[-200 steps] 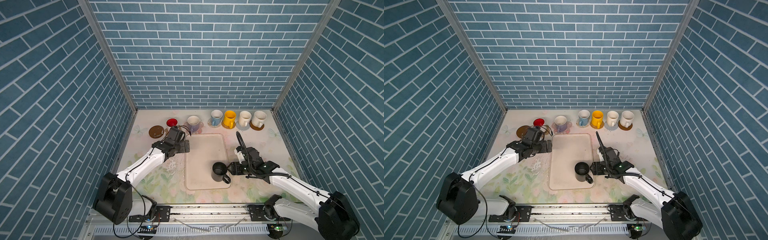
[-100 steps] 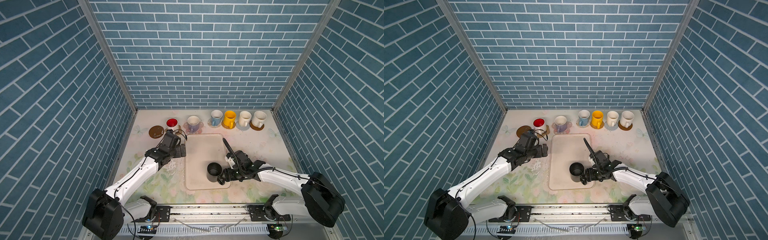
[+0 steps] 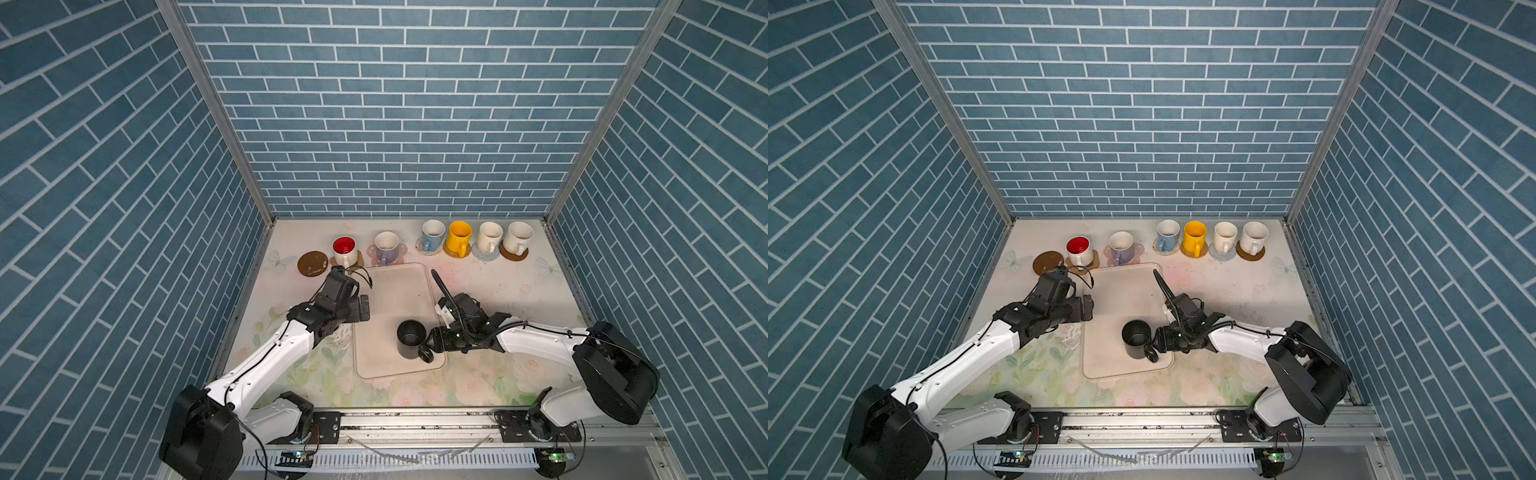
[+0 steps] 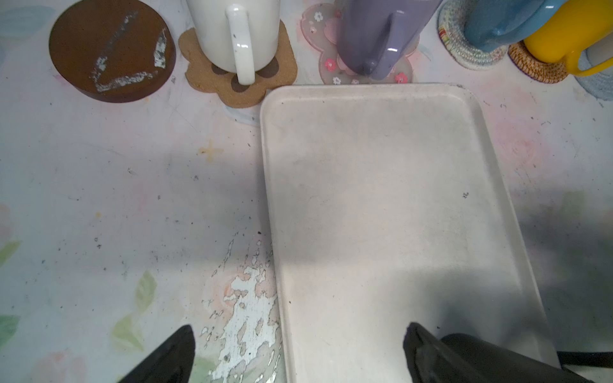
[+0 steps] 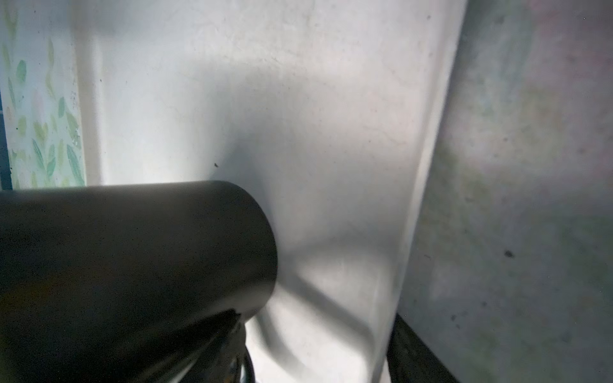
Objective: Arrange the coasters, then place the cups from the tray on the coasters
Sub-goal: 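Grasp the black mug with right gripper while left gripper draws back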
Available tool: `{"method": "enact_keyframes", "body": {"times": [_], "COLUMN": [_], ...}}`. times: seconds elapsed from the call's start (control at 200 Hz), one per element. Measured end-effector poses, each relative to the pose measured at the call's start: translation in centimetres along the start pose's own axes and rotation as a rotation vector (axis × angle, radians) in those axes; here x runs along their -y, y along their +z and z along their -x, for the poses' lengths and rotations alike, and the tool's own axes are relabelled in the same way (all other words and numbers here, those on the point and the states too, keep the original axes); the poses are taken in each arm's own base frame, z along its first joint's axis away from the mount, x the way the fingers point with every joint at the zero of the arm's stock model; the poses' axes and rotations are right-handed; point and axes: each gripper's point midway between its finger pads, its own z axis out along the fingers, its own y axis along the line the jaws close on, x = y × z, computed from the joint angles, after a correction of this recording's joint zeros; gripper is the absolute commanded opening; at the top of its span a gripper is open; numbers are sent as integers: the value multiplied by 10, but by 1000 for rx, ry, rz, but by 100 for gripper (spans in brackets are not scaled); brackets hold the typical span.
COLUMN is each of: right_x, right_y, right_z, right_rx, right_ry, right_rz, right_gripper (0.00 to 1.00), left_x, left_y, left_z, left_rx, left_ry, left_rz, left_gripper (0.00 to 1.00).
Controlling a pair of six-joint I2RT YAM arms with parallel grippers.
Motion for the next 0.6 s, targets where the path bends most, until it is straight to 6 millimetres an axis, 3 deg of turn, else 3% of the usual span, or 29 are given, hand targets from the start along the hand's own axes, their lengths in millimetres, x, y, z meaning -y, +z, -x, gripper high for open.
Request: {"method": "enact_keyframes", "body": {"times": [0.275, 0.445, 0.6], "right_x": [-3, -15, -20], "right_y": [-10, -30, -33], "right_z": [1, 7, 5], "right_rx": [-2, 45, 40], "right_ry": [-22, -74, -100], "right_rz": [-16, 13, 37], "right_gripper": [65, 65, 65], "left_x": [-8, -18, -26], "left_y": [10, 16, 31], "left_z": [-21, -35, -47], "left_rx": [-39, -51, -86], "left_ry": [-2, -15, -20], "left_rz": [14, 44, 87], "left_gripper": [92, 74, 60]}}
